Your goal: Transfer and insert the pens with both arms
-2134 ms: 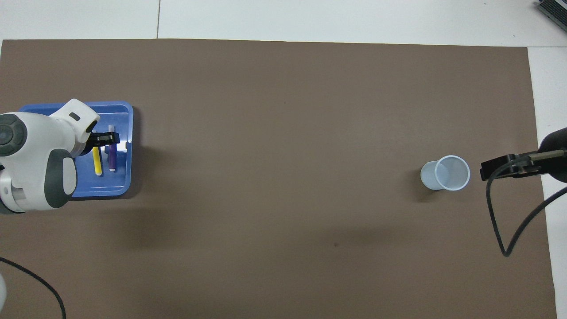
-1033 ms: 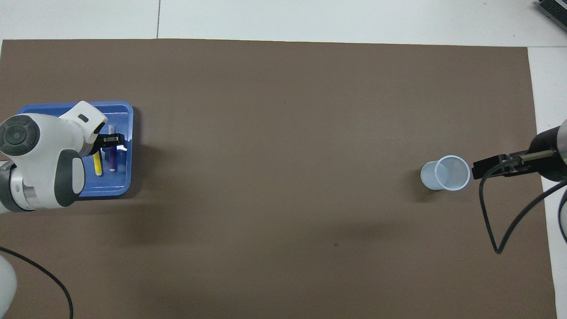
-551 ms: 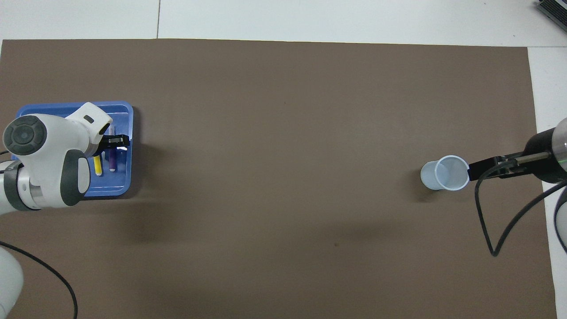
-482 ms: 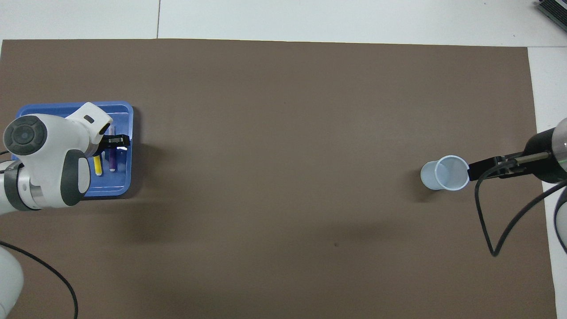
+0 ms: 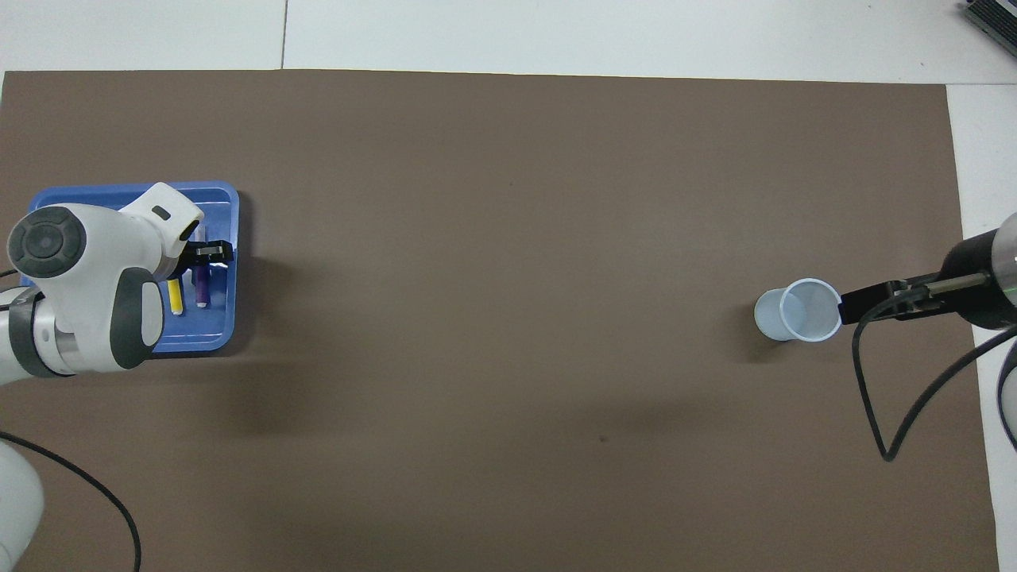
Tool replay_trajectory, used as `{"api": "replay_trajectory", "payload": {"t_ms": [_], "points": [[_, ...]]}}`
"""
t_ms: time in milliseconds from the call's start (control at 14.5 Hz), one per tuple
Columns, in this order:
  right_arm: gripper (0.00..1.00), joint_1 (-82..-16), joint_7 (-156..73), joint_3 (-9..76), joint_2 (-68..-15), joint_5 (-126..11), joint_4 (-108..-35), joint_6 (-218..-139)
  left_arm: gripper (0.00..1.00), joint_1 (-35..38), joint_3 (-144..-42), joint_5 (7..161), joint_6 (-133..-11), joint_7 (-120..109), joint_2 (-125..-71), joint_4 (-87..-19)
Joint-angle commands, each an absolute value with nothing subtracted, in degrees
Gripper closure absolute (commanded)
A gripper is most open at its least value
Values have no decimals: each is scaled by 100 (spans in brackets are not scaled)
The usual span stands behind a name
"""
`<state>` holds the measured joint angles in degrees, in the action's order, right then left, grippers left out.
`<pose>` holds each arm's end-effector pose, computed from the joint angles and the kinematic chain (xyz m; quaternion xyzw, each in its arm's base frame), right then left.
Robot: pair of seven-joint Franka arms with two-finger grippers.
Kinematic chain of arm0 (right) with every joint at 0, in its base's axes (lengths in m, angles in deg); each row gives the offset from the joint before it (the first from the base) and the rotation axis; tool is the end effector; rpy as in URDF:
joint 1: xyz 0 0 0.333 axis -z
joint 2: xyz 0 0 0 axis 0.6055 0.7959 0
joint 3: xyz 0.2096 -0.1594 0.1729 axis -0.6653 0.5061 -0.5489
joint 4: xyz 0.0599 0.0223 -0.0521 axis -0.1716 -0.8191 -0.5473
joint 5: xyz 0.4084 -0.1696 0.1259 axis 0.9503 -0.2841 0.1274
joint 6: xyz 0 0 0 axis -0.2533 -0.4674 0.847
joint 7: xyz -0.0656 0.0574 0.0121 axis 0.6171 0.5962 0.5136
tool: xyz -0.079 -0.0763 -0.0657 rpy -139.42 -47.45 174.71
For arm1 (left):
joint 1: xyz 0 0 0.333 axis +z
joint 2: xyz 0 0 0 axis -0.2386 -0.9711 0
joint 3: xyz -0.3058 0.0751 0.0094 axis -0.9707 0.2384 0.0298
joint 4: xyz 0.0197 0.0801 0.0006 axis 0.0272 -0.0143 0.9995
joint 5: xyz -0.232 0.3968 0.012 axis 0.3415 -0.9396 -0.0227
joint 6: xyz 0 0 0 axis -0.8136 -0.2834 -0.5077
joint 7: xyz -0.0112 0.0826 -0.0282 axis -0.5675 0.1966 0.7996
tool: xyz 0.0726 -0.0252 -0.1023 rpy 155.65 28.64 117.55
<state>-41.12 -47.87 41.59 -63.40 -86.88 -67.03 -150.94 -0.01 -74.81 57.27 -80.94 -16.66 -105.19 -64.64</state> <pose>0.5815 0.0343 0.5855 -0.9986 -0.0456 0.0244 0.0090 0.6452 0.0117 0.2263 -0.9947 -0.0274 -0.0913 0.0394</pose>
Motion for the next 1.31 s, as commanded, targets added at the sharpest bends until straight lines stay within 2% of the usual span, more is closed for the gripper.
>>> {"api": "replay_trajectory", "payload": {"t_ms": [0, 138, 275, 620, 964, 1033, 1102, 1239], "points": [[0, -4140, -5082, 4152, -6488, -8584, -6919, -15248, 42, -44, -7419, 5803, -8156, -1698, -10666, -6377], [0, -4131, -5091, 4152, -6497, -8584, -6946, -15248, 43, -35, -7419, 5803, -8156, -1698, -10658, -6368], [0, -4131, -5082, 4152, -6514, -8584, -6981, -15239, 52, -35, -7419, 5803, -8156, -1698, -10666, -6350], [0, -4122, -5056, 4161, -6567, -8584, -7051, -15230, 63, -26, -7419, 5803, -8156, -1698, -10693, -6342], [0, -4113, -5038, 4161, -6576, -8584, -7095, -15221, 65, -9, -7419, 5795, -8156, -1707, -10771, -6298], [0, -4113, -5038, 4161, -6585, -8593, -7095, -15230, 67, 0, -7419, 5795, -8156, -1707, -10772, -6289], [0, -4113, -5038, 4161, -6585, -8584, -7095, -15230, 73, -8, -7419, 5803, -8156, -1707, -10772, -6289], [0, -4113, -5038, 4161, -6585, -8584, -7104, -15230, 74, -9, -7419, 5803, -8156, -1707, -10772, -6289]]}}
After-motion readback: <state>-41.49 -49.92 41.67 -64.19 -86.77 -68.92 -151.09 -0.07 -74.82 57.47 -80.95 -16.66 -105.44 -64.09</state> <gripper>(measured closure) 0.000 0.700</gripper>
